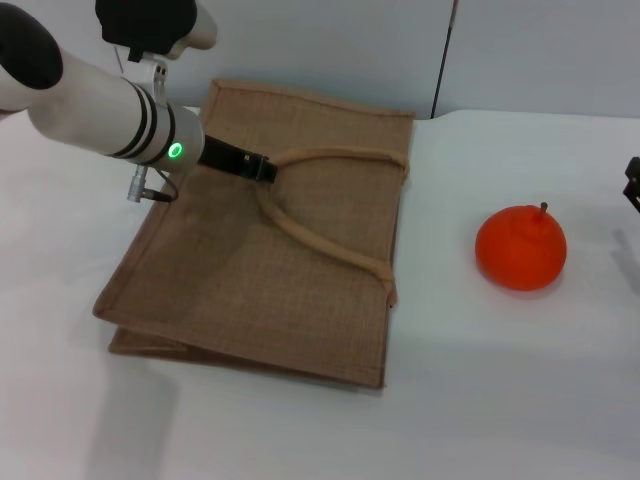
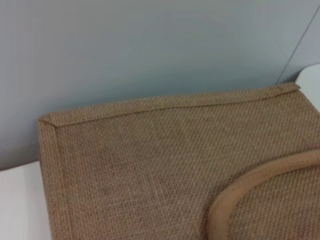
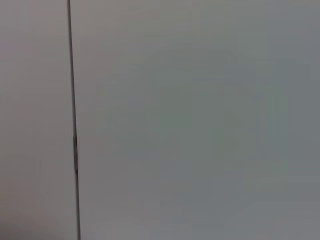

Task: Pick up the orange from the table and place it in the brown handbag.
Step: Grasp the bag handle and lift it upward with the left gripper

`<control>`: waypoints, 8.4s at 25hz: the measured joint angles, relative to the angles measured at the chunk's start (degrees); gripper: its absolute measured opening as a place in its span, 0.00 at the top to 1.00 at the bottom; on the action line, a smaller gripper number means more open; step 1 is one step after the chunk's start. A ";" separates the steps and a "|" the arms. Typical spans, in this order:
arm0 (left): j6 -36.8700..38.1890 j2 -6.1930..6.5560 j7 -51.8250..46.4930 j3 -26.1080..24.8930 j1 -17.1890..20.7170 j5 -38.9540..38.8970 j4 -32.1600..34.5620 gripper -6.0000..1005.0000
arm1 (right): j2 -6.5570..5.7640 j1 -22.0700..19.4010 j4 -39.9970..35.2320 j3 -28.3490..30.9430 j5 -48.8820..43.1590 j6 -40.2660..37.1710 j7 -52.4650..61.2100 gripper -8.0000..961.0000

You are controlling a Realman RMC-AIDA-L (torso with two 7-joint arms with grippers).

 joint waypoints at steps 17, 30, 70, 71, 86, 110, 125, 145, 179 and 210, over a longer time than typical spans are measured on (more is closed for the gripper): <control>1.41 -0.03 1.09 0.00 -0.92 -0.15 -1.75 0.57 | 0.00 0.57 -0.52 0.00 0.00 0.31 0.00 0.18; 3.06 -0.45 2.20 0.00 -1.01 -0.45 -3.76 0.57 | 0.00 0.56 -0.52 0.00 0.00 1.08 0.00 0.18; 6.39 0.12 3.24 0.31 -1.56 0.06 -6.01 0.90 | -0.09 0.75 -1.05 0.00 0.00 1.10 0.00 0.18; 6.37 0.15 3.39 0.41 -1.66 0.07 -6.01 0.90 | -0.09 0.75 -1.05 0.00 0.00 1.09 0.00 0.18; 6.76 -0.03 6.14 0.09 -1.79 -0.37 -6.07 0.50 | -0.09 0.74 -1.05 0.00 0.00 1.09 0.00 0.18; 9.69 -0.45 6.16 0.09 -1.14 -0.46 -6.07 0.49 | -0.09 0.74 -1.05 0.00 0.00 1.09 0.00 0.18; 10.17 -0.48 8.38 0.09 -0.99 -1.89 -6.08 0.49 | -0.09 0.82 -1.10 0.00 0.10 2.07 0.00 0.18; 6.53 -0.53 9.98 -0.09 -0.11 -7.96 -6.94 0.53 | -0.18 0.58 -1.23 0.00 0.10 1.75 0.00 0.18; 6.24 0.55 7.96 -0.09 -0.36 -7.57 -6.78 0.85 | -0.21 0.74 -1.23 0.00 0.25 2.15 0.00 0.18; -2.26 0.25 10.12 0.41 5.15 -7.38 12.36 0.87 | -0.35 0.31 -1.23 0.00 0.08 1.71 -0.22 0.18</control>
